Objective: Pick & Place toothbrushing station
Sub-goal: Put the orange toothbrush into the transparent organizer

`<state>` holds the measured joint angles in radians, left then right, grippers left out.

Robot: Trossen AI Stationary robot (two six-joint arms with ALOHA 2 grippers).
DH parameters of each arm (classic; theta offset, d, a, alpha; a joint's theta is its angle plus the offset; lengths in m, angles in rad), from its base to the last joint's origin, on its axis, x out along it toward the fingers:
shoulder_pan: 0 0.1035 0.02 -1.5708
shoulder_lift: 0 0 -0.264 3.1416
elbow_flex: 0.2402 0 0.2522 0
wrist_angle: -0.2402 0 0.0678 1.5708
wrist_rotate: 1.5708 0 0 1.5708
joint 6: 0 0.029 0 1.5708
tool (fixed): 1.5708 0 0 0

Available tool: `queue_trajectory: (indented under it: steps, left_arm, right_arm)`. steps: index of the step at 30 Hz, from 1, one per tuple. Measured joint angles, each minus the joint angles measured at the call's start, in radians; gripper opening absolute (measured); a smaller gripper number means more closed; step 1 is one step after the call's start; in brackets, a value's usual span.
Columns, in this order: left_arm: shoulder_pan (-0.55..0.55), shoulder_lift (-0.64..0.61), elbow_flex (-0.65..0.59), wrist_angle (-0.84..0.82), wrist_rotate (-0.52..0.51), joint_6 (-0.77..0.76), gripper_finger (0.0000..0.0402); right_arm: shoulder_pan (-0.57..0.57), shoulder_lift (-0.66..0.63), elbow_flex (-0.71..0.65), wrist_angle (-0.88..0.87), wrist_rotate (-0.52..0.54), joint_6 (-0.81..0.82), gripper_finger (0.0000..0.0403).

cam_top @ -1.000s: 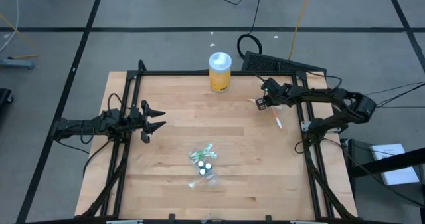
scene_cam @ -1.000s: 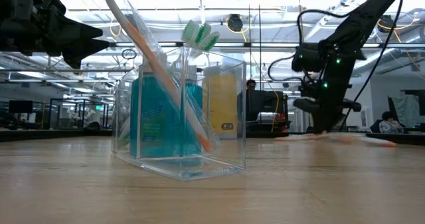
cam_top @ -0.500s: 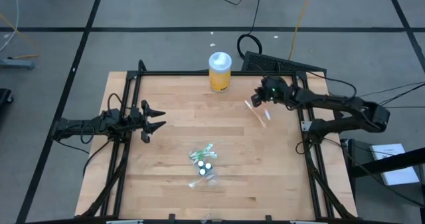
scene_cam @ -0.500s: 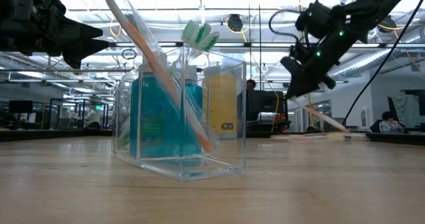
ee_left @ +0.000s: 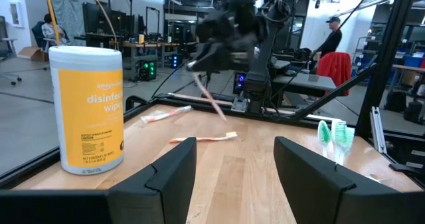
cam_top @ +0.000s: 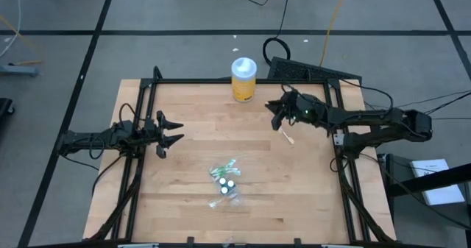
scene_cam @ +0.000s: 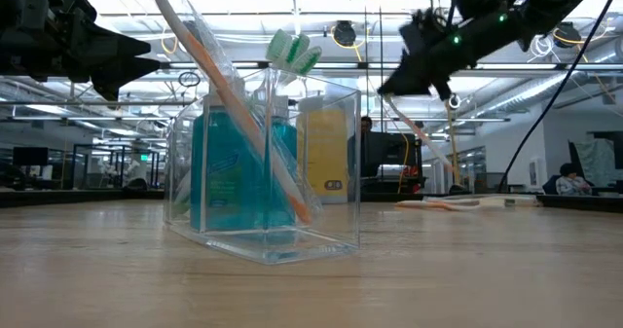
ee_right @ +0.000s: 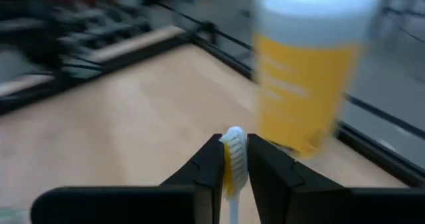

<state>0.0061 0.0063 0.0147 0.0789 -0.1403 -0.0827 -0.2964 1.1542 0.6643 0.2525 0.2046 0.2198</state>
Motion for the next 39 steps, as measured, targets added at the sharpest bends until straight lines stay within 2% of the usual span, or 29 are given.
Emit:
queue_trajectory:
  steps: [4, 18, 24, 29, 35, 39]
  left_arm:
    - [0.000, 0.000, 0.000, 0.000, 0.000, 0.000, 0.0209]
    - [0.000, 0.000, 0.000, 0.000, 0.000, 0.000, 0.0209]
    - [0.000, 0.000, 0.000, 0.000, 0.000, 0.000, 0.0209]
    - [0.000, 0.000, 0.000, 0.000, 0.000, 0.000, 0.0209]
    - [0.000, 0.000, 0.000, 0.000, 0.000, 0.000, 0.0209]
    - [0.000, 0.000, 0.000, 0.000, 0.000, 0.000, 0.0209]
  right_arm:
    - [0.093, 0.000, 0.000, 0.096, -0.052, -0.023, 0.0050]
    - [0.440, 0.000, -0.019, 0.316, -0.053, -0.057, 0.0050]
    - [0.574, 0.030, -0.019, 0.518, -0.053, -0.096, 0.0050]
    - [0.655, 0.133, -0.019, 0.738, -0.053, -0.128, 0.0050]
    - [0.697, 0.312, -0.016, 1.036, -0.053, -0.122, 0.0050]
    - [0.713, 0.412, 0.034, 1.113, -0.073, -0.121, 0.0050]
